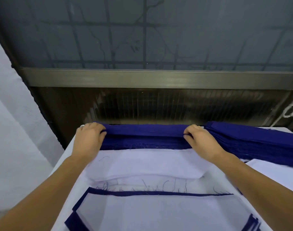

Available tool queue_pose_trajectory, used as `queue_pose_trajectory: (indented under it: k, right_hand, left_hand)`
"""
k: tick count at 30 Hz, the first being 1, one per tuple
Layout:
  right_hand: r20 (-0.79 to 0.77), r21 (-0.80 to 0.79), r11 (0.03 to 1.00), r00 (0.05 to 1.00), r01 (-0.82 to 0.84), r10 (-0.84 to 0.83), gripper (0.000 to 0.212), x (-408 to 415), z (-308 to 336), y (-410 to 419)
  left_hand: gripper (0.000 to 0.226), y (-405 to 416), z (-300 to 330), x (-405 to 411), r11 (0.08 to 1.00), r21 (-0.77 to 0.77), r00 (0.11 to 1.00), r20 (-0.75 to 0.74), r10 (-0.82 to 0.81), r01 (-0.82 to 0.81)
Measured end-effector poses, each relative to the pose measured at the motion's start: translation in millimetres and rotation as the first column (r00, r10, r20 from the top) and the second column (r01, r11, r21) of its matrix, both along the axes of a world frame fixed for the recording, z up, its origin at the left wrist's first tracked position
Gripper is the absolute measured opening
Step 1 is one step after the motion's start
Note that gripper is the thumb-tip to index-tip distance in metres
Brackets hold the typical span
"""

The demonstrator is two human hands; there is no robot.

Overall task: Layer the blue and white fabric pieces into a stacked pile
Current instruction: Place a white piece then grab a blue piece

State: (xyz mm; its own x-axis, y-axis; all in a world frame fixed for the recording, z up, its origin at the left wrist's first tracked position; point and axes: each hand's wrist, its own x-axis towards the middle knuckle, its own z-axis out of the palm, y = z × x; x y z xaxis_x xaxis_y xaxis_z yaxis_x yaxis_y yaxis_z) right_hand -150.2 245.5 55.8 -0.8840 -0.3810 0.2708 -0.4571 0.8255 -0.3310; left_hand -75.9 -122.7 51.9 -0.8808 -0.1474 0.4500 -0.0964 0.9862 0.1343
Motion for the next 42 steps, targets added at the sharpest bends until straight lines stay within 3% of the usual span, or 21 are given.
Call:
queue_pose_trajectory:
  k: [2, 4, 6, 9, 10, 12, 14, 16, 19, 21, 23, 27, 35, 42]
  right_hand:
    - [0.025, -0.017, 1.000, 0.999, -0.020, 0.021, 0.006, 28.1, 14.0, 17.9]
    - [0.155, -0.033, 0.997, 0.985, -0.066, 0.071, 0.006, 57.2, 26.1, 42.1]
    - [0.362, -0.073, 0.990, 0.922, -0.117, 0.136, 0.008, 83.9, 37.8, 65.2]
    - [0.657, -0.202, 0.971, 0.717, -0.129, 0.232, 0.012, 113.6, 45.8, 86.0]
    - [0.705, -0.213, 0.970, 0.669, -0.118, 0.236, 0.013, 119.5, 44.6, 88.4]
    - [0.716, -0.155, 0.982, 0.673, -0.106, 0.186, 0.013, 124.9, 37.8, 89.5]
    - [0.656, -0.113, 0.991, 0.744, -0.071, 0.128, 0.012, 125.9, 30.6, 88.2]
    - [0.530, -0.159, 0.987, 0.843, -0.010, 0.094, 0.012, 127.6, 25.1, 88.0]
    - [0.171, -0.212, 0.977, 0.985, 0.017, 0.020, 0.015, 143.1, 15.1, 89.6]
    - [-0.102, -0.142, 0.988, 0.993, -0.068, 0.054, 0.015, 157.6, -1.5, 93.4]
    - [-0.269, 0.004, 0.983, 0.946, -0.186, 0.180, 0.011, 172.2, -26.0, 100.2]
    - [-0.345, 0.152, 0.958, 0.895, -0.245, 0.283, 0.059, 190.8, -68.2, 106.5]
    - [-0.369, 0.137, 0.953, 0.879, -0.270, 0.302, 0.060, 190.7, -72.8, 106.6]
    - [-0.293, 0.132, 0.945, 0.899, -0.301, 0.327, 0.055, 187.3, -71.7, 113.3]
  left_hand:
    - [0.017, -0.2, 13.1, 24.3, 0.993, 0.070, 0.995, 0.028, -0.101, 0.098]
    - [0.013, -2.9, 23.2, 52.2, 0.962, 0.196, 0.961, 0.164, -0.221, 0.188]
    - [0.010, -4.5, 34.6, 78.4, 0.900, 0.358, 0.860, 0.347, -0.374, 0.247]
    - [0.014, 0.9, 42.8, 103.0, 0.810, 0.536, 0.646, 0.535, -0.544, 0.238]
    - [0.016, 4.2, 43.0, 106.9, 0.802, 0.548, 0.610, 0.558, -0.563, 0.239]
    - [0.017, 12.3, 41.4, 110.4, 0.809, 0.533, 0.589, 0.581, -0.562, 0.247]
    - [0.016, 19.1, 39.5, 109.9, 0.831, 0.497, 0.645, 0.556, -0.525, 0.249]
    - [0.016, 23.1, 37.1, 109.9, 0.861, 0.457, 0.769, 0.462, -0.443, 0.221]
    - [0.019, 27.8, 30.5, 123.2, 0.882, 0.382, 0.905, 0.206, -0.373, 0.276]
    - [0.017, 29.7, 17.2, 138.9, 0.882, 0.272, 0.901, 0.092, -0.423, 0.386]
    - [0.009, 33.6, -0.9, 155.1, 0.848, 0.211, 0.858, 0.072, -0.509, 0.486]
    - [0.025, 42.3, -39.4, 176.5, 0.830, 0.167, 0.812, 0.180, -0.556, 0.532]
    - [0.030, 38.4, -44.4, 184.1, 0.836, 0.127, 0.818, 0.171, -0.549, 0.534]
    - [0.028, 41.0, -48.5, 186.4, 0.825, 0.120, 0.808, 0.164, -0.566, 0.553]
